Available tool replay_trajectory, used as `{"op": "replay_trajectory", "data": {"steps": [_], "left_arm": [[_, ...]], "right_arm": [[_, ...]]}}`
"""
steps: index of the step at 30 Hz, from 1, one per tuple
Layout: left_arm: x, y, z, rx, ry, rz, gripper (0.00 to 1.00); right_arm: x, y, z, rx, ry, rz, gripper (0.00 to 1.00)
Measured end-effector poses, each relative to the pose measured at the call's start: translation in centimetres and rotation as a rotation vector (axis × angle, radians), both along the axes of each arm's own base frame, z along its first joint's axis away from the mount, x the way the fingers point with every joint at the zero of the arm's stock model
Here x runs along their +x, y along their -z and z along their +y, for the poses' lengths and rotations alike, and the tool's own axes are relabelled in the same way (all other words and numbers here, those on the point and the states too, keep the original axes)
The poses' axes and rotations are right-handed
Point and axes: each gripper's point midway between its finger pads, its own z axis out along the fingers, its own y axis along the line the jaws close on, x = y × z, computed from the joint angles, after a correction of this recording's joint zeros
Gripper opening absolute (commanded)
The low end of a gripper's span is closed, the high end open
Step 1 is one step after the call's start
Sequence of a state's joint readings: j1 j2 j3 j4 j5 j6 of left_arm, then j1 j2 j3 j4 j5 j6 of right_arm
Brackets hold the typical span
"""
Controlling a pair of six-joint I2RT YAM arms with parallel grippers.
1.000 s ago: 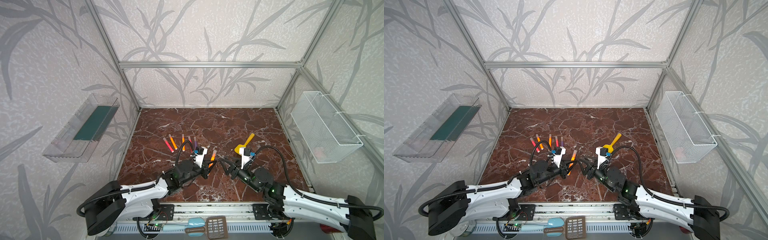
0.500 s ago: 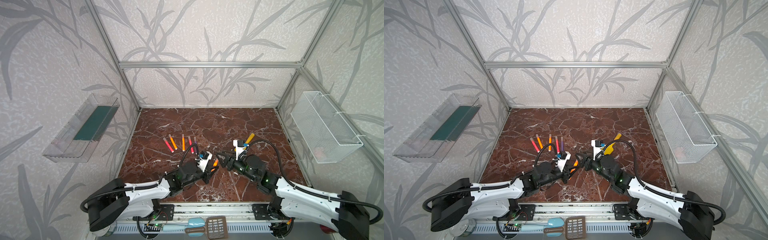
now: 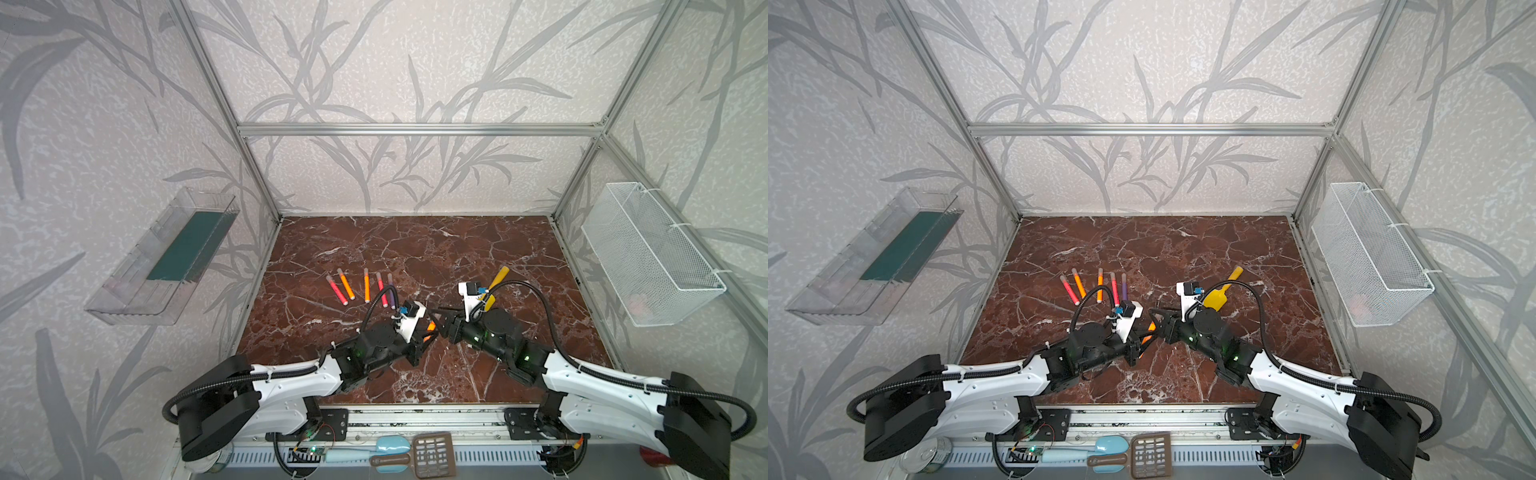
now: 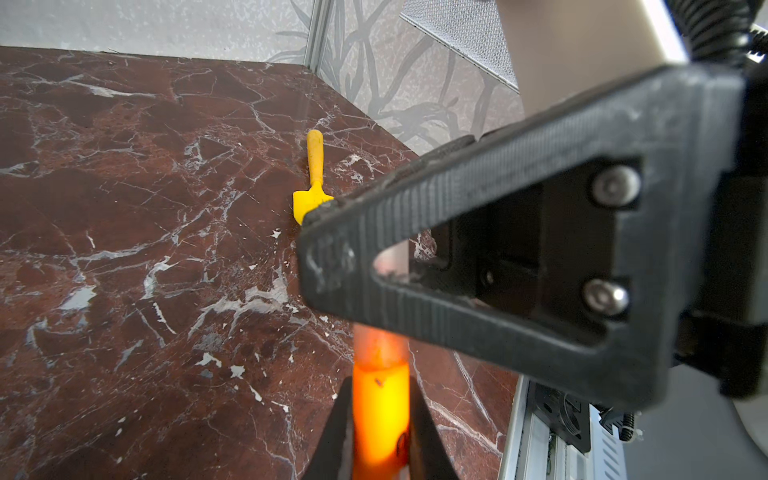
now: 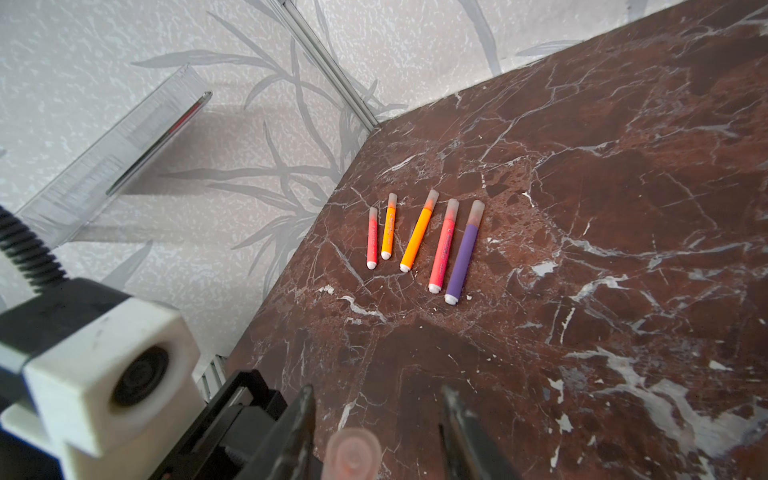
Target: Insert the pens into the pen caps
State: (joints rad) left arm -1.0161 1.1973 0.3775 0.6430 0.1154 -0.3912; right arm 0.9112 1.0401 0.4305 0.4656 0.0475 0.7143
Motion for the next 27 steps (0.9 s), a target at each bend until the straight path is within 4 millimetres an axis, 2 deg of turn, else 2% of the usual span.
{"op": "replay_trajectory", "data": {"steps": [11,19,22,27], "left_arm": [[0.1,0.5,0.0,0.013,-0.004,0.007,0.00],[0.2,0.8,-0.1,0.020,-0.006,0.011,0.00],[0.3,0.6,-0.1,0.017,-0.010,0.008,0.00],[0.8,0.3,0.1,0.021,-0.036,-0.011,0.00]], "right_arm": [[0.1,-1.3,0.5,0.018,-0.014,-0.011,0.42],[-0.1,-0.3,1.0,0.001,-0.038,0.015,0.26],[0.0,0.1,1.3,-0.006,-0.043,0.031,0.16],[0.2,-0.3,1.4,0.025,-0.038,0.046,0.01]]}}
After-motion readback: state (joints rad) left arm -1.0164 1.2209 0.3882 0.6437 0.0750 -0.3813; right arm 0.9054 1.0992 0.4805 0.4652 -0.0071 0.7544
